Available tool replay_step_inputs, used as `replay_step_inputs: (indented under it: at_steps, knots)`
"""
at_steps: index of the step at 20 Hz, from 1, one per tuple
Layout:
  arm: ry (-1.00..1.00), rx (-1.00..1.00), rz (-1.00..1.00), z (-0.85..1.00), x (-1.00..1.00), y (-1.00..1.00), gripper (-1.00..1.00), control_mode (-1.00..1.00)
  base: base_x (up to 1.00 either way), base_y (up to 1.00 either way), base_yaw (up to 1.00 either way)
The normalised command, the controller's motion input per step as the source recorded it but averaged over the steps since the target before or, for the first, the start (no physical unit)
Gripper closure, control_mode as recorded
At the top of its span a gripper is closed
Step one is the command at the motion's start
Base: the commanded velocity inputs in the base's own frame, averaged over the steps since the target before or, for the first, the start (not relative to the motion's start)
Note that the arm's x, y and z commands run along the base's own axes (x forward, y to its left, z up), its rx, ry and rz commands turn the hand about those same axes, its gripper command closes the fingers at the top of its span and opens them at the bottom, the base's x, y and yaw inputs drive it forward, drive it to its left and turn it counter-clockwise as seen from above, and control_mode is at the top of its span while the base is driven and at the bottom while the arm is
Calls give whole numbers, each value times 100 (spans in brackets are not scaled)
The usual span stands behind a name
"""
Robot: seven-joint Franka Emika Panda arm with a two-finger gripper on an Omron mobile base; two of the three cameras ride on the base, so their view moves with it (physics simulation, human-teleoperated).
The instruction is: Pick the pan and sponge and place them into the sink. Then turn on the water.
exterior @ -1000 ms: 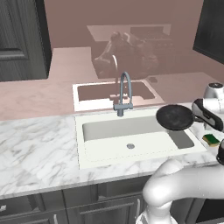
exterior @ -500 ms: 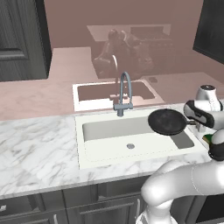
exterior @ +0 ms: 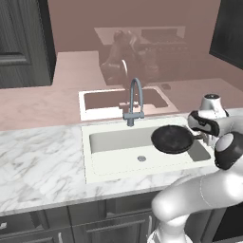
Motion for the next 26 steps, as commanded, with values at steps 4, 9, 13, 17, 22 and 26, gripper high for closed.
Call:
replay_step_inputs:
  at_steps: [4, 9, 13, 17, 22, 26]
  knots:
    - [4, -3, 9, -20, 0, 34, 100, -100, 0, 0, 0]
    - [-1, -6, -2, -18, 13, 16, 100, -100, 0, 0, 0]
    - [-4, -3, -6, -20, 19, 15, 100, -100, 0, 0, 0]
    - [-4, 0, -7, -11, 21, 18, 100, -100, 0, 0, 0]
    - [-4, 4, -5, -10, 18, 10, 100, -100, 0, 0, 0]
    - [-1, 4, -2, -14, 10, 6, 100, -100, 0, 0, 0]
